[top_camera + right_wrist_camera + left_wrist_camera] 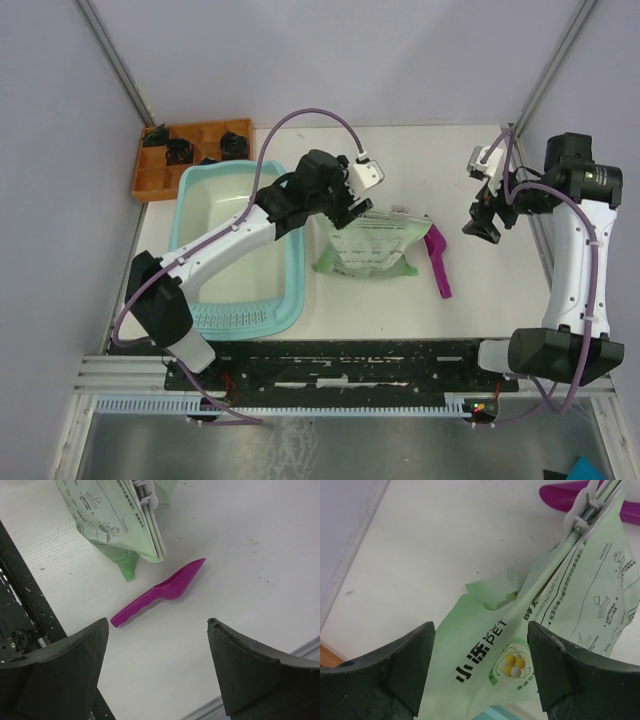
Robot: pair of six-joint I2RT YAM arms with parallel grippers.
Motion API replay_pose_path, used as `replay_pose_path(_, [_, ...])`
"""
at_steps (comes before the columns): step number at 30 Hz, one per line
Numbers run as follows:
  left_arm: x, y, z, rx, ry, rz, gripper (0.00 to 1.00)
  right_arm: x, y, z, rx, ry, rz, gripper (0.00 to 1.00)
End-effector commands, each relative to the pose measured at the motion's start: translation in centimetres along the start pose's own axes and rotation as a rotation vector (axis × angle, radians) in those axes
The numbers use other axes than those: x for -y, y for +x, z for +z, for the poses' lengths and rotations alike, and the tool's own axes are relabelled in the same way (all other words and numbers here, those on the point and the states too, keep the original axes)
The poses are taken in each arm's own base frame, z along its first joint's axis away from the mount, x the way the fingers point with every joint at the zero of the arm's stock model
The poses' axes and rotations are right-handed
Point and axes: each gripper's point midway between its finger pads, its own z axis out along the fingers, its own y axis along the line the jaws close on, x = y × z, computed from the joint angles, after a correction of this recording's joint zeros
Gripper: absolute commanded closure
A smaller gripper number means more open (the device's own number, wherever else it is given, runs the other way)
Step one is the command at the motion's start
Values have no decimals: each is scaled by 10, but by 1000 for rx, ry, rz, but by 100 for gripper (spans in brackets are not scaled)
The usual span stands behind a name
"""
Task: Fill the litter box with clean litter
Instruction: Remove the clamp from the cat litter bag.
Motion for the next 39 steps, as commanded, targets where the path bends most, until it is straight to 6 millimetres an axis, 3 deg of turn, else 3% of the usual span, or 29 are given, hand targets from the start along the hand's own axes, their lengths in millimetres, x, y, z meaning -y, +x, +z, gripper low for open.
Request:
replay_pose_path(1, [-4, 1, 6, -12, 24, 78, 18, -3, -20, 5, 73, -68, -27, 12])
replay_pose_path(10, [-24, 18, -8, -52, 21, 84, 19, -21, -36, 37, 53, -216, -121, 14])
replay_pose_path(18, [-28, 19, -15, -43, 39, 69, 28, -5, -44, 63, 83, -255, -148, 14])
replay_pose_path(26, [1, 0, -21, 47, 187, 22, 50, 3, -50, 81, 84, -306, -128, 15])
replay_pose_path(31, [17, 8, -21, 22, 252, -13, 60, -2, -54, 83, 85, -333, -122, 13])
replay_pose_path(34, [28, 12, -20, 18, 293, -43, 71, -9, -50, 85, 68, -346, -126, 10])
replay_pose_path(39, [42, 18, -15, 1, 317, -76, 79, -16, -40, 90, 40, -352, -151, 10])
